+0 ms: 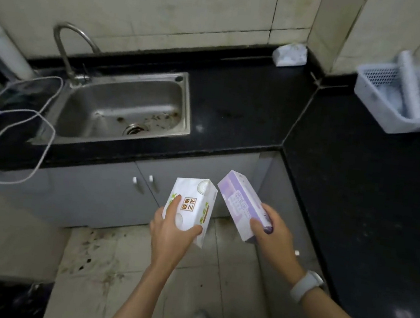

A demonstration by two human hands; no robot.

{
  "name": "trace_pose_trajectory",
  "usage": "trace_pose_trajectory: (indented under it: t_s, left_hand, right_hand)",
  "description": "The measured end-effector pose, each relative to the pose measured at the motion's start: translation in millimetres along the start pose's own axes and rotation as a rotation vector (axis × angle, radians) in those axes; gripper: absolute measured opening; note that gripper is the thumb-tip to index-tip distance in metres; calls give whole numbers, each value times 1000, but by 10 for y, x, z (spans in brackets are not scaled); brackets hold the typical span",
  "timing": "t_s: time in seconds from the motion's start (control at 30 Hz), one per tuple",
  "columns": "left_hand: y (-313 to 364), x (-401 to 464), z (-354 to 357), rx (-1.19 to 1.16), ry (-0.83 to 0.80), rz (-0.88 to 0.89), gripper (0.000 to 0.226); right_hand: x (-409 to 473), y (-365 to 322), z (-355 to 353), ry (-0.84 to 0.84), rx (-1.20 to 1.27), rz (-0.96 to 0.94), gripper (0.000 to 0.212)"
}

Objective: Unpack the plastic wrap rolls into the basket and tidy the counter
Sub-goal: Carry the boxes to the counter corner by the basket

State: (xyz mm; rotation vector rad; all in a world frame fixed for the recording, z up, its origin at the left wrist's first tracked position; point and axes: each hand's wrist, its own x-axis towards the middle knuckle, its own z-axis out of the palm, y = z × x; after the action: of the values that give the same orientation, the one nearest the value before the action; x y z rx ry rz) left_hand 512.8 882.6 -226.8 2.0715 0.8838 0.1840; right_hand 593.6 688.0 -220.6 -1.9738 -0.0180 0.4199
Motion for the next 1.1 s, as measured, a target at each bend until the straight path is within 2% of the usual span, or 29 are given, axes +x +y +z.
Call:
trace_pose_trajectory:
  t_s: [0.23,0.4,0.57,0.83,0.93,1.1]
  left_hand:
    - [669,1098,324,5,-96,117,85]
    - [1270,1878,835,17,-135,222,85]
    - [1964,2653,1416,64,-207,239,84]
    - [2575,3591,2094,309,-356,299,87]
    - [2626,3978,2201,460,-374,285,83]
    - [2778,4779,2389,655,-341,368,71]
  right_hand:
    - [826,-430,-167,174,23,13,48]
    - [1693,-519,-536,225,67,9,50]
    - [2642,-602,-969,286,80,74,50]
    - [3759,-749,-1437,353,73,138,52]
    - [4088,-780,-1467,352,76,167,53]
    - [4674,-855,-1422,369,18,200,54]
